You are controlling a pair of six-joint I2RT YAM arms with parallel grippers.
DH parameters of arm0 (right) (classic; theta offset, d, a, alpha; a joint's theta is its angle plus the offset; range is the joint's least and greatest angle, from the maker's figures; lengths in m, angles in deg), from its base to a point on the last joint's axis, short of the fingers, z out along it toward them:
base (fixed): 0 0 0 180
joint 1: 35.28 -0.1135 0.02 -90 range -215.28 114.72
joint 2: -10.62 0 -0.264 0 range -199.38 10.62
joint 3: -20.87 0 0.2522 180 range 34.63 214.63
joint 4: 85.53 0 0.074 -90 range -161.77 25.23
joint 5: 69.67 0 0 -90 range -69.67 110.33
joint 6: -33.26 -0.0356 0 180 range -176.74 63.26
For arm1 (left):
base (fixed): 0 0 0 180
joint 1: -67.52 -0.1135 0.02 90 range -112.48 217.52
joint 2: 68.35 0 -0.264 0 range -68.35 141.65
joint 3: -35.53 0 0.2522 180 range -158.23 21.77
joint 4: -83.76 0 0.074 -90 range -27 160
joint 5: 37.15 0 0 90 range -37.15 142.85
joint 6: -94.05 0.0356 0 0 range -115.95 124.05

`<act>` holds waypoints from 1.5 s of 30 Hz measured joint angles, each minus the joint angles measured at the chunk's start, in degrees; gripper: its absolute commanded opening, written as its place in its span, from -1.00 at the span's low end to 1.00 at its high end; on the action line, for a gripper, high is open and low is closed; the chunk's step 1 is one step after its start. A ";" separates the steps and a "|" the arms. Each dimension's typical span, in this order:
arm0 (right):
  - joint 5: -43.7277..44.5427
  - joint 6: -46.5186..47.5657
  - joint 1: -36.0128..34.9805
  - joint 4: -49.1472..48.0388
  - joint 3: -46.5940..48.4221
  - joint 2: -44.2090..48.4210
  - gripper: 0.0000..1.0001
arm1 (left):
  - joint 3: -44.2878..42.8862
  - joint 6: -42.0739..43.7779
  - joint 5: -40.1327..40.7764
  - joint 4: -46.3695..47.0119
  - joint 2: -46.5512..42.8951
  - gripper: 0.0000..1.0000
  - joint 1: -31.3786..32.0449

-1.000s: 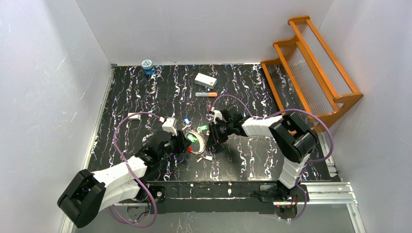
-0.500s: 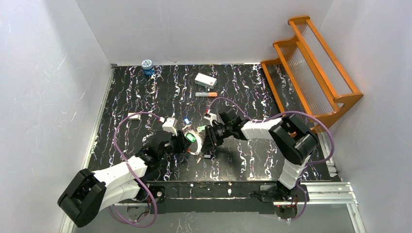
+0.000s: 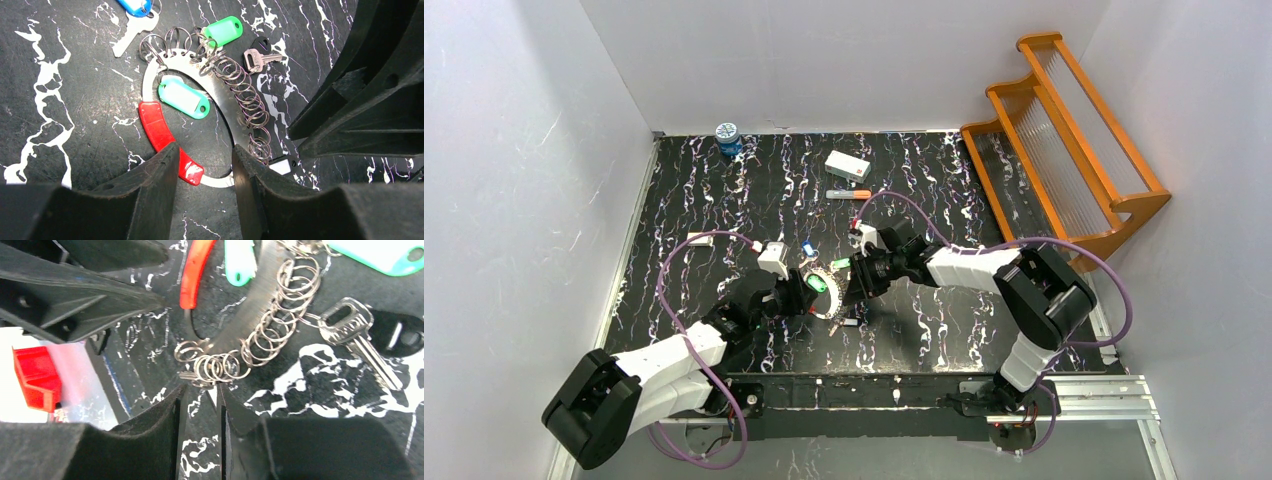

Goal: Put the keys on the keyring

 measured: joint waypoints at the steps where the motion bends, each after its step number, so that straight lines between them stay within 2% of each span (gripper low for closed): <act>1: 0.96 0.66 0.02 1.09 0.26 -0.15 -0.28 | 0.00 0.00 0.00 -0.02 0.00 -0.18 0.00; 9: 7.21 4.59 0.00 6.47 2.89 -0.28 -0.24 | 0.00 0.00 0.00 -0.26 -0.02 -0.18 0.00; 19: 10.14 9.92 0.00 9.88 8.79 -4.61 -0.24 | 0.00 0.02 0.00 -0.28 -0.31 -0.18 0.00; 27: 8.90 13.07 0.00 11.96 14.32 -8.31 -0.25 | 0.00 0.04 0.00 -0.31 -0.55 -0.18 0.00; 35: 6.08 14.56 0.00 13.62 14.49 -9.29 -0.35 | 0.00 0.22 0.02 -0.33 -0.55 -0.18 0.00; 45: 3.41 15.15 0.00 13.90 14.49 -9.62 -0.37 | 0.00 0.46 0.02 -0.46 -0.55 -0.18 0.00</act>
